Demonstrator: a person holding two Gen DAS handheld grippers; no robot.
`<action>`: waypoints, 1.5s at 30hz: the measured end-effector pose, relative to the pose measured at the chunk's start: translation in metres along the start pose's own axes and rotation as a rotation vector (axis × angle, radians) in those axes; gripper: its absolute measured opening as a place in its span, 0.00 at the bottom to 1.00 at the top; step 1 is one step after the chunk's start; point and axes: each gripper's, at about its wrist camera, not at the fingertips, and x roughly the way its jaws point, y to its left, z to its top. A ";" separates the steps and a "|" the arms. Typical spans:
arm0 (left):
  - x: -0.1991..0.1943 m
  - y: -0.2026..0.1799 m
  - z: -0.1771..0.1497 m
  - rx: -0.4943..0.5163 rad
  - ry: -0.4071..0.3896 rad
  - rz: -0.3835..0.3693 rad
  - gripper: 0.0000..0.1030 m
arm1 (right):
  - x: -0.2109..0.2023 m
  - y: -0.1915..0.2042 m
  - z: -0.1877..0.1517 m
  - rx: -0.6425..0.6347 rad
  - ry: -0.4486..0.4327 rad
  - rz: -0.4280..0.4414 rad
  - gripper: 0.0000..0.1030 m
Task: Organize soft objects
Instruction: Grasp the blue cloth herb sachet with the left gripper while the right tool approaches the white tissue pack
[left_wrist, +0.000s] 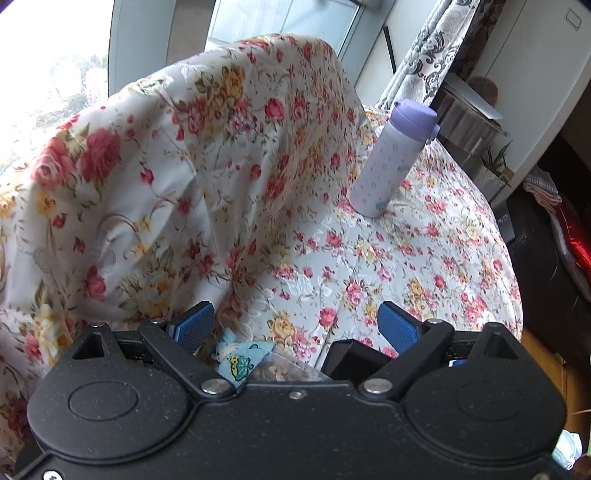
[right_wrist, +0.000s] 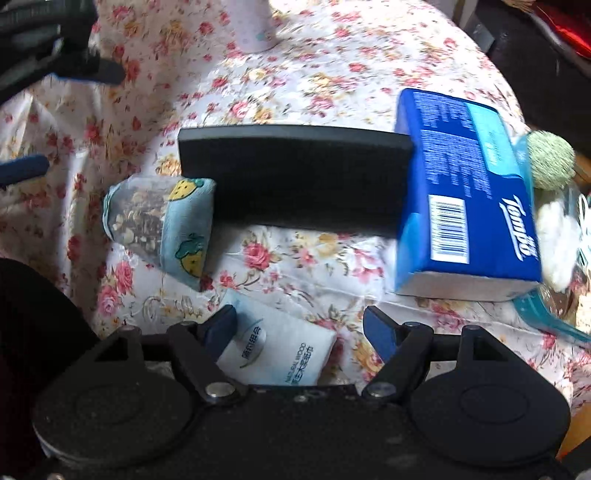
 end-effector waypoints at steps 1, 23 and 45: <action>0.000 0.000 0.000 0.001 0.003 0.000 0.89 | -0.003 -0.004 -0.001 0.021 -0.001 0.015 0.72; 0.012 -0.002 -0.001 0.010 0.073 0.003 0.89 | -0.011 0.009 -0.011 -0.037 -0.005 0.016 0.34; 0.073 0.011 -0.011 -0.151 0.488 0.064 0.90 | 0.010 0.003 -0.027 -0.085 -0.163 0.115 0.82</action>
